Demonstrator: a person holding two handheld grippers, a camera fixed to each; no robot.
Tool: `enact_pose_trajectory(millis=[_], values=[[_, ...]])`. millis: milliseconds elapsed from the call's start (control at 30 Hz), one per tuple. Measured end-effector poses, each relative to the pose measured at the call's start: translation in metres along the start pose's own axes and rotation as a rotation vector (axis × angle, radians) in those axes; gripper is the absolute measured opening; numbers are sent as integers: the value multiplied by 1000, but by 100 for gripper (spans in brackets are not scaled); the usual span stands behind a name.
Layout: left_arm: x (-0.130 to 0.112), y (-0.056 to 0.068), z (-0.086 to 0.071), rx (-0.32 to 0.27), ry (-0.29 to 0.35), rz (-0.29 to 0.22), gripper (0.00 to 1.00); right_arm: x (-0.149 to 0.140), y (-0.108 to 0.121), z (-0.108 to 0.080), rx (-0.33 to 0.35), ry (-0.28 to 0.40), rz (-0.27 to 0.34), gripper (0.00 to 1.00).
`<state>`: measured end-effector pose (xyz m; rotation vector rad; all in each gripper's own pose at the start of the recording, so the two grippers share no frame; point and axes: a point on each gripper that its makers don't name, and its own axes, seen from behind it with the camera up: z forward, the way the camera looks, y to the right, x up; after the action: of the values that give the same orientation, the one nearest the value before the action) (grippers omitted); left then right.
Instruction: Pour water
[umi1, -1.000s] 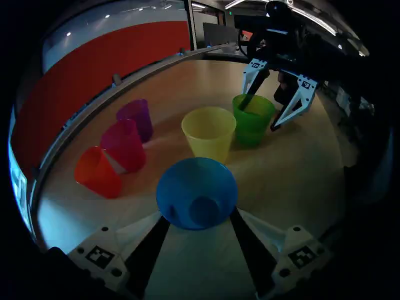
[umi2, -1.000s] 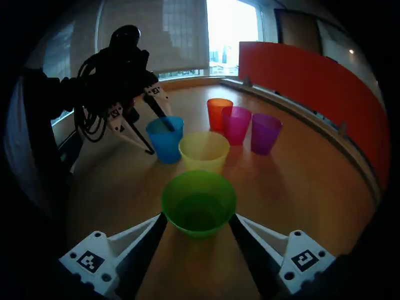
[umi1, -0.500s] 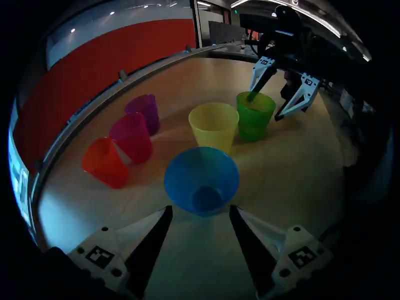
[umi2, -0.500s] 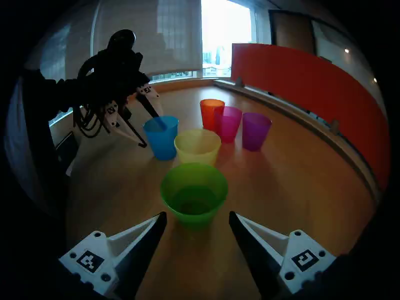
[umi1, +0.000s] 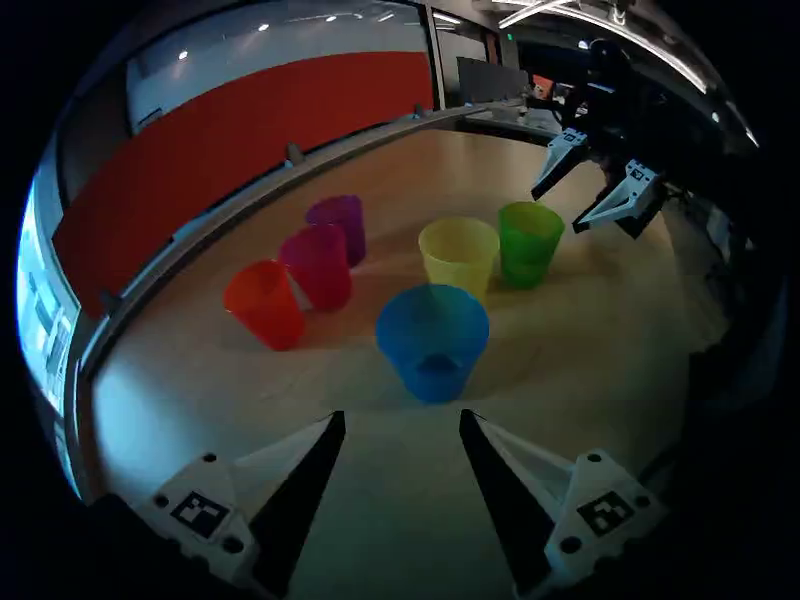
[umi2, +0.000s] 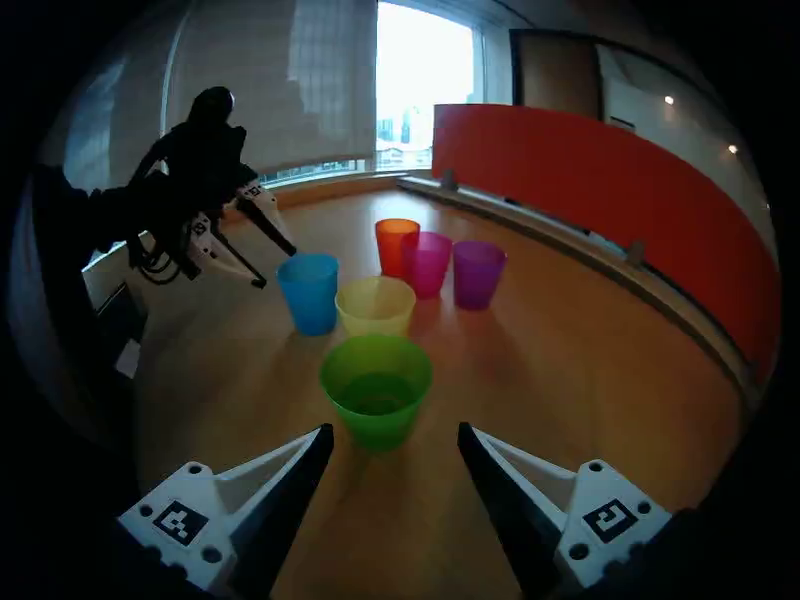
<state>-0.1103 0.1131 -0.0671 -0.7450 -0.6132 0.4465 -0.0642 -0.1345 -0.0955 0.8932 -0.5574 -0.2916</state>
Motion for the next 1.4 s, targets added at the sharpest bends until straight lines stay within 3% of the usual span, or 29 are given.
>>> enact_pose_trajectory(millis=[467,1067,1400], values=[[24,-37,-40,187,165,-146,87,25,18,-36,-137,93,89,96],[53,-68,-76,377,357,-209,87,76,54,-63,-334,288,155,96],[80,-80,-104,494,485,-216,87,108,76,-72,-474,412,143,96]])
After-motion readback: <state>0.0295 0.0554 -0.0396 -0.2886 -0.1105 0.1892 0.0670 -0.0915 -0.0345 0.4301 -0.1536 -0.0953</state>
